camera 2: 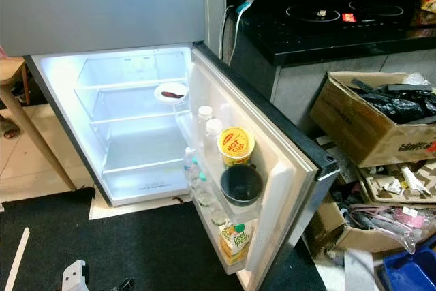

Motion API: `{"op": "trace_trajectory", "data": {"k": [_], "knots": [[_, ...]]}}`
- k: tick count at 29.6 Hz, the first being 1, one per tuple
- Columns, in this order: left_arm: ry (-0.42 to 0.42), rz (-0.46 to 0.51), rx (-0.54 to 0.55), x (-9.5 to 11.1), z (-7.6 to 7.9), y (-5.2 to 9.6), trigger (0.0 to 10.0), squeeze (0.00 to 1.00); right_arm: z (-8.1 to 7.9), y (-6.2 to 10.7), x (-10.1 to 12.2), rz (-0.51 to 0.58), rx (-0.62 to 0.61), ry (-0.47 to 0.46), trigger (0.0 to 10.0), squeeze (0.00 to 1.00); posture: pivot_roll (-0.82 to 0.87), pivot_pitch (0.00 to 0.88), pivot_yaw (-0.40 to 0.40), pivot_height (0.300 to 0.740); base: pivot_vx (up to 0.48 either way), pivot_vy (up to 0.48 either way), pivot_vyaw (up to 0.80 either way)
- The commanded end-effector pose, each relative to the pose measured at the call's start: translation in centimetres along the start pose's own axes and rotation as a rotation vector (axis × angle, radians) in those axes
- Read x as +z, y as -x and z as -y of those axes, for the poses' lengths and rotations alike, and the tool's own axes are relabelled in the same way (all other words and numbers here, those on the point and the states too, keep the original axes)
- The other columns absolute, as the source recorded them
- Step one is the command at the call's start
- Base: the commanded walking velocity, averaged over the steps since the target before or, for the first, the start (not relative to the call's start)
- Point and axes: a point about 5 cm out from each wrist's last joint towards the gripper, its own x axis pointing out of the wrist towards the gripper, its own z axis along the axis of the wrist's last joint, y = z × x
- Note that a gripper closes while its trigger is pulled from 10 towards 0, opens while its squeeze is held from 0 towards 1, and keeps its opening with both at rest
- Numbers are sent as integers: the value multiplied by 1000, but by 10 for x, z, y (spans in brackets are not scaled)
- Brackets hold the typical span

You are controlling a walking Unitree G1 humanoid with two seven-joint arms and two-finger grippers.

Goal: Restocking fridge

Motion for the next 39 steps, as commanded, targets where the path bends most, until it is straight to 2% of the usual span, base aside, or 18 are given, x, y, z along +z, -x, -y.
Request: {"op": "trace_trajectory", "data": {"k": [1, 2, 4, 5, 9, 10, 12, 15, 16, 19, 20, 26, 28, 31, 33, 35, 36, 39], "knots": [[-11, -16, 4, -2, -2, 1, 10000, 0, -4, -2, 15, 61, 45, -174, 10000, 0, -63, 0, 21, 740, 0, 0, 0], [-11, -16, 4, -2, -2, 1, 10000, 0, -4, -2, 15, 61, 45, -174, 10000, 0, -63, 0, 21, 740, 0, 0, 0], [-20, -20, 3, -2, -1, 1, 10000, 0, -18, -4, 53, 194, 152, -372, 10000, 0, -62, 0, 22, 740, 0, 0, 0], [-25, -23, 3, -3, -1, 1, 10000, 0, -31, -4, 71, 253, 244, -404, 10000, 0, -61, 0, 21, 740, 0, 0, 0], [-28, -24, 3, -3, -1, 1, 10000, 0, -39, -2, 81, 287, 304, -415, 10000, 0, -61, 0, 21, 740, 0, 0, 0], [-30, -26, 4, -4, -1, 1, 10000, 0, -49, -1, 89, 312, 372, -415, 10000, 0, -61, 0, 19, 740, 0, 0, 0], [-47, -40, 6, -5, -1, 1, 10000, 0, -75, 5, 99, 344, 565, -384, 10000, 0, -60, 0, 17, 740, 0, 0, 0], [-58, -48, 7, -6, -1, 1, 10000, 0, -91, 10, 102, 350, 687, -340, 10000, 0, -58, 0, 17, 740, 0, 0, 0], [-63, -51, 8, -7, -1, 1, 10000, 0, -110, 17, 99, 335, 849, -253, 10000, 0, -56, 0, 19, 740, 0, 0, 0], [-74, -57, 10, -7, -1, 1, 10000, 0, -132, 27, 92, 302, 1056, -138, 10000, 0, -55, 0, 19, 740, 0, 0, 0], [-74, -57, 10, -7, -1, 1, 10000, 0, -132, 27, 92, 302, 1056, -138, 10000, 0, -55, 0, 19, 740, 0, 0, 0], [-84, -62, 14, -7, -2, 2, 10000, 0, -163, 48, 86, 275, 1352, -14, 10000, 0, -55, 0, 20, 740, 0, 0, 0], [-84, -62, 14, -7, -2, 2, 10000, 0, -163, 48, 86, 275, 1352, -14, 10000, 0, -55, 0, 20, 740, 0, 0, 0], [-89, -68, 17, -8, -3, 2, 10000, 0, -178, 65, 89, 293, 1557, 1, 10000, 0, -55, 0, 18, 740, 0, 0, 0], [-92, -70, 17, -8, -3, 2, 10000, 0, -181, 68, 93, 312, 1587, -27, 10000, 0, -54, 0, 16, 740, 0, 0, 0], [-94, -73, 16, -9, -3, 2, 10000, 0, -176, 61, 98, 327, 1507, -93, 10000, 0, -56, 0, 16, 740, 0, 0, 0], [-94, -74, 15, -9, -2, 2, 10000, 0, -167, 48, 95, 301, 1333, -118, 10000, 0, -56, 0, 16, 740, 0, 0, 0], [-95, -76, 14, -10, -2, 2, 10000, 0, -140, 26, 81, 246, 1006, -124, 10000, 0, -57, 0, 16, 740, 0, 0, 0]]}}
